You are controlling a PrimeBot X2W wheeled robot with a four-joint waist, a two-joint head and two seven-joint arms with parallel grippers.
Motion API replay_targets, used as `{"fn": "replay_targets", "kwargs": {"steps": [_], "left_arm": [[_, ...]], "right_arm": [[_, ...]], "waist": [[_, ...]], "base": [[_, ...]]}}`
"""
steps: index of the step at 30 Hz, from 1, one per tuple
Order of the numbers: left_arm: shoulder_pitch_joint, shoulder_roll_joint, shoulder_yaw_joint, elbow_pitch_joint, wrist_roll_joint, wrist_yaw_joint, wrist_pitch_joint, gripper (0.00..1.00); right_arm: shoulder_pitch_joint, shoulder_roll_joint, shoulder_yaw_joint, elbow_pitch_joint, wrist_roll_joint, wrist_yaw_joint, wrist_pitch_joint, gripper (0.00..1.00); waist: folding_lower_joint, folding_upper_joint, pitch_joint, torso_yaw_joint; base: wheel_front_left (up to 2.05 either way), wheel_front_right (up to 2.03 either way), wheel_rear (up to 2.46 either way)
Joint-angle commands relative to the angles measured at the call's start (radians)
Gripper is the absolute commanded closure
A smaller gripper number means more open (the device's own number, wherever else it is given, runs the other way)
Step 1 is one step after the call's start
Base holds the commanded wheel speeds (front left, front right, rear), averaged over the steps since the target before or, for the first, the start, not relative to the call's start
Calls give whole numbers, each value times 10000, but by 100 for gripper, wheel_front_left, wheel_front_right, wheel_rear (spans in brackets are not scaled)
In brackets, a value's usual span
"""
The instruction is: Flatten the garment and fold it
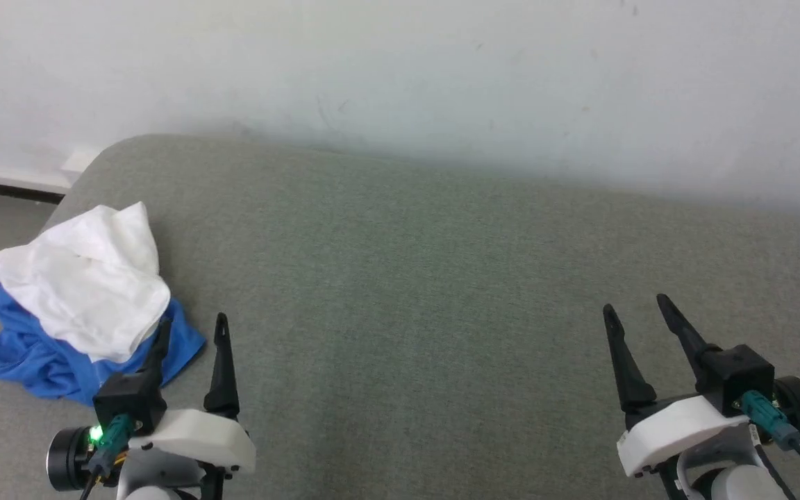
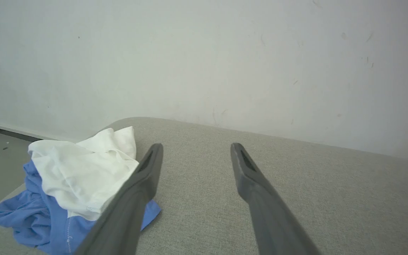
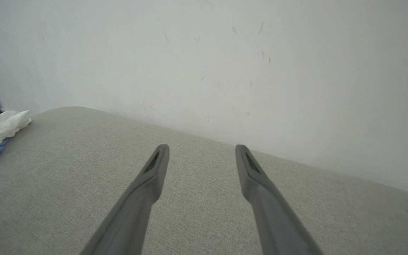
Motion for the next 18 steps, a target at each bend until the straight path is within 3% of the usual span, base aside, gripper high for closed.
{"fn": "replay_targets", "kwargs": {"steps": [1, 18], "left_arm": [[-105, -10, 80, 68, -115, -56, -148, 0], [-80, -12, 400, 387, -398, -75, -483, 0]], "right_arm": [[-87, -12, 53, 40, 70, 31, -128, 0], [-247, -15, 354, 58, 307, 39, -419, 0]], "waist": [[0, 0, 15, 228], [0, 0, 141, 1241]], "base": [[0, 0, 0], [0, 0, 0]]}}
